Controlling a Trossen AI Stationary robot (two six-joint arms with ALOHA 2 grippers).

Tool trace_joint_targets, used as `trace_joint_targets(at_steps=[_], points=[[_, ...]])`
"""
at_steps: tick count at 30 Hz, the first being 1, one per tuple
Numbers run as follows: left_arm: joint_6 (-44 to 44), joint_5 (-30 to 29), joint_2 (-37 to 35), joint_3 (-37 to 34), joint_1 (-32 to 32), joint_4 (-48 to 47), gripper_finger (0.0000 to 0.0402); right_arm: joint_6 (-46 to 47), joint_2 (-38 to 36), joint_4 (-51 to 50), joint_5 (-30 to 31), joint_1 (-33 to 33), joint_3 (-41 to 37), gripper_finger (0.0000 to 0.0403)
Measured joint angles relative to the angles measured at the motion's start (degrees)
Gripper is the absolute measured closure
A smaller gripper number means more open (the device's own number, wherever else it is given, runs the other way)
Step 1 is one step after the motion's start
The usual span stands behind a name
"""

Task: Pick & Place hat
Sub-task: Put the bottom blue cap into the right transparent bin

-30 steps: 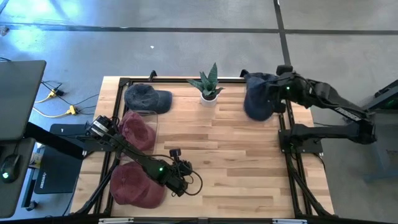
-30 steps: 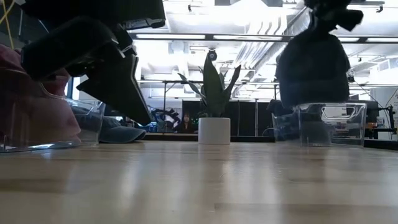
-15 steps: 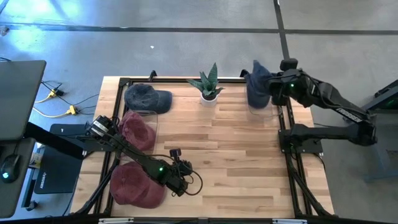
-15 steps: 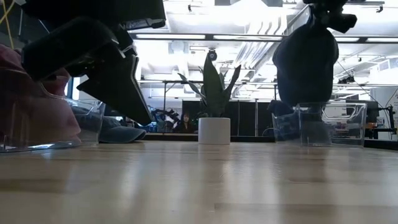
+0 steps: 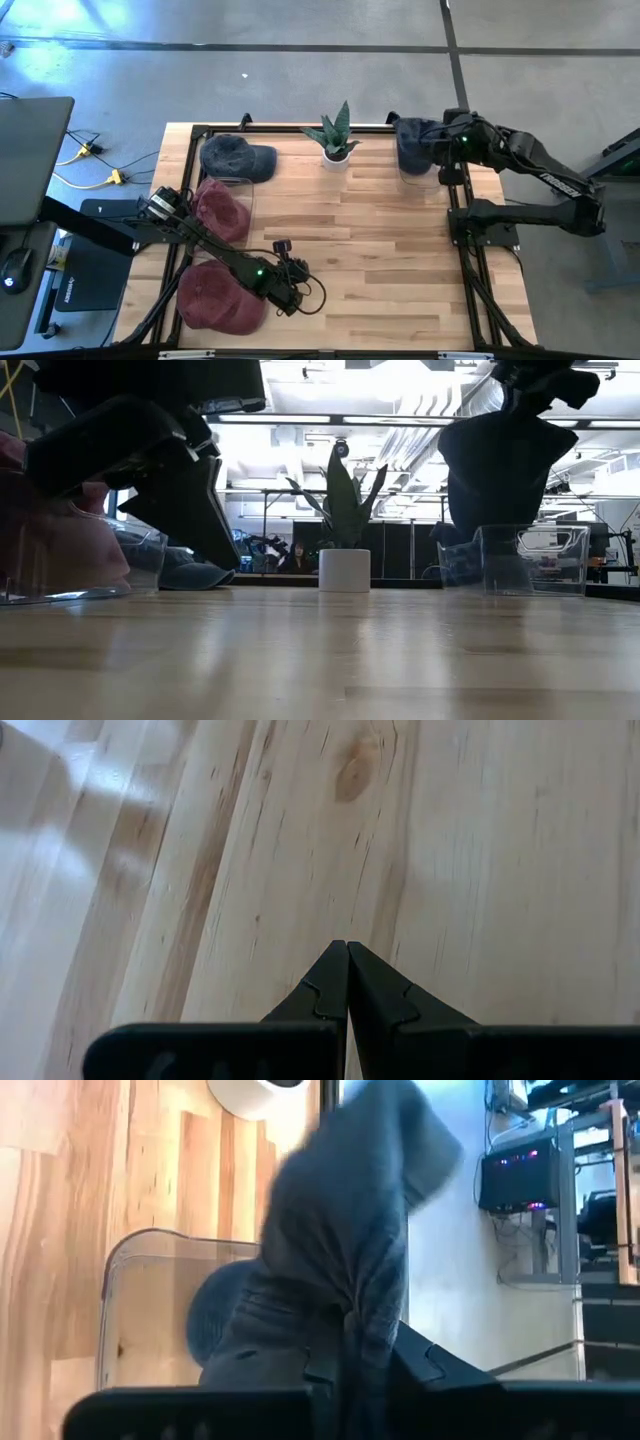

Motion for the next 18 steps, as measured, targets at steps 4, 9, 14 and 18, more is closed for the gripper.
trace_joint_targets(at_steps=[4,9,14,18], points=[[0.15,-0.04,0.0,0.0,0.0,0.18,0.0402,0.43,-0.47,-0.39,0.73,0.0,0.0,0.0381],[0.79,-0.18,0.0,0.0,0.02,0.59,0.0402,0.22,-1.22,-0.33,7.65,0.05,0.0,0.0371],[1.22,-0.2,0.0,0.0,0.02,1.19,0.0402,-0.51,-2.89,-0.32,11.15,0.05,0.0,0.0378],[1.22,-0.22,0.0,0.0,0.02,1.16,0.0402,-0.93,-4.61,0.65,9.86,0.05,0.0,0.0381]])
